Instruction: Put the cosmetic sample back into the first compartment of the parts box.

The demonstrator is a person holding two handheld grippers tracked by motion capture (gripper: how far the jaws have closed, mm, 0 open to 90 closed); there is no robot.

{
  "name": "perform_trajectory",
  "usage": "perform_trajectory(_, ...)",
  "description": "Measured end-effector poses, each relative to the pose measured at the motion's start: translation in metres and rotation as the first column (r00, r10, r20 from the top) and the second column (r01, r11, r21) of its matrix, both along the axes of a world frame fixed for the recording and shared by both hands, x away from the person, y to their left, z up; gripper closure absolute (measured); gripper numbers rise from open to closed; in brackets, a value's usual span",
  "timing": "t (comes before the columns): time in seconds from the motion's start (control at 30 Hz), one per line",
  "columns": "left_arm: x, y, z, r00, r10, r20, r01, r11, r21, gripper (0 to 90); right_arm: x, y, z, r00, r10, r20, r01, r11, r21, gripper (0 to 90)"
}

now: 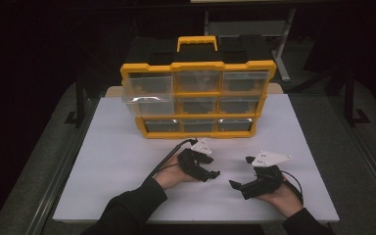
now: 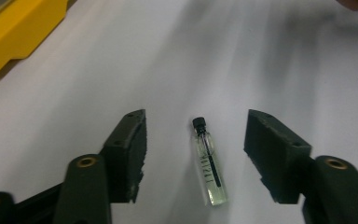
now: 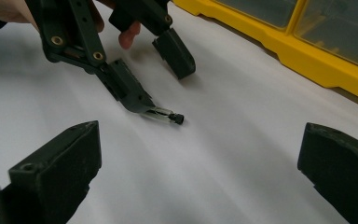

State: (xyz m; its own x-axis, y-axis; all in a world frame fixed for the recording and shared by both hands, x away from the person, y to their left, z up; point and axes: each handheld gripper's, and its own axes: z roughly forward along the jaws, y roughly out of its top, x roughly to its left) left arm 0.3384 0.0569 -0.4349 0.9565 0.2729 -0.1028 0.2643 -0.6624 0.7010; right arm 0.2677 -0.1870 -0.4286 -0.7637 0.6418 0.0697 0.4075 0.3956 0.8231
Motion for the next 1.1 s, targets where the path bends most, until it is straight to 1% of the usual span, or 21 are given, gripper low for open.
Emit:
perform_trajectory(0.1, -0.0009, -0.0015, -0.0012, 1.0, -0.006, -0.001, 0.006, 0.9998, 0.017, 47.5, 0.0, -0.0002, 0.0002, 1.0, -0.001, 0.0, 0.001, 1.0, 0.001, 0.0)
perform_trajectory(0.13, -0.0017, -0.0022, -0.0021, 0.9999, -0.011, -0.004, 0.011, 0.9998, 0.019, 51.5, 0.0003, -0.0001, -0.0001, 1.0, 0.001, -0.001, -0.001, 1.0, -0.002, 0.0)
perform_trajectory(0.17, -0.0018, -0.0024, -0.0023, 0.9999, -0.016, -0.006, 0.016, 0.9996, 0.023, 51.5, 0.0003, -0.0001, -0.0001, 1.0, 0.001, -0.001, -0.001, 1.0, -0.002, 0.0)
perform_trajectory(0.2, -0.002, -0.0028, -0.0026, 0.9997, -0.022, -0.01, 0.022, 0.9993, 0.031, 53.7, 0.0002, 0.0, -0.0002, 1.0, 0.002, 0.0, -0.002, 1.0, -0.002, 0.0)
perform_trajectory(0.27, -0.0022, -0.0034, -0.0034, 0.9997, -0.022, -0.014, 0.022, 0.9991, 0.037, 57.5, 0.0001, 0.0002, -0.0001, 1.0, 0.001, -0.001, -0.001, 1.0, -0.001, 0.0)
perform_trajectory(0.33, -0.0019, -0.0033, -0.0036, 0.9995, -0.023, -0.022, 0.024, 0.9987, 0.046, 59.0, 0.0001, 0.0001, -0.0002, 1.0, 0.002, 0.0, -0.002, 1.0, -0.002, 0.0)
perform_trajectory(0.4, -0.0012, -0.003, -0.0042, 0.9993, -0.026, -0.027, 0.027, 0.9987, 0.042, 61.6, -0.0001, 0.0001, 0.0, 1.0, 0.002, 0.0, -0.002, 1.0, 0.0, 0.0)
perform_trajectory(0.53, -0.0016, -0.0035, -0.005, 0.9987, -0.037, -0.036, 0.039, 0.9978, 0.053, 69.2, -0.0003, 0.0002, 0.0001, 1.0, 0.001, 0.0, -0.001, 1.0, 0.001, 0.0)
perform_trajectory(0.7, -0.0014, -0.0041, -0.0065, 0.9981, -0.045, -0.042, 0.048, 0.9966, 0.067, 71.9, -0.0002, 0.0003, 0.0, 1.0, 0.002, -0.001, -0.002, 1.0, 0.0, 0.0)
perform_trajectory(0.8, -0.0014, -0.0044, -0.0072, 0.9977, -0.047, -0.049, 0.051, 0.9964, 0.068, 75.4, -0.0002, 0.0004, 0.0, 1.0, 0.002, 0.0, -0.002, 1.0, 0.0, 0.0)
perform_trajectory(1.1, -0.0013, -0.0045, -0.0079, 0.9976, -0.048, -0.049, 0.052, 0.9963, 0.068, 77.5, -0.0004, 0.0007, -0.0001, 1.0, 0.005, -0.001, -0.005, 1.0, -0.001, 0.0)
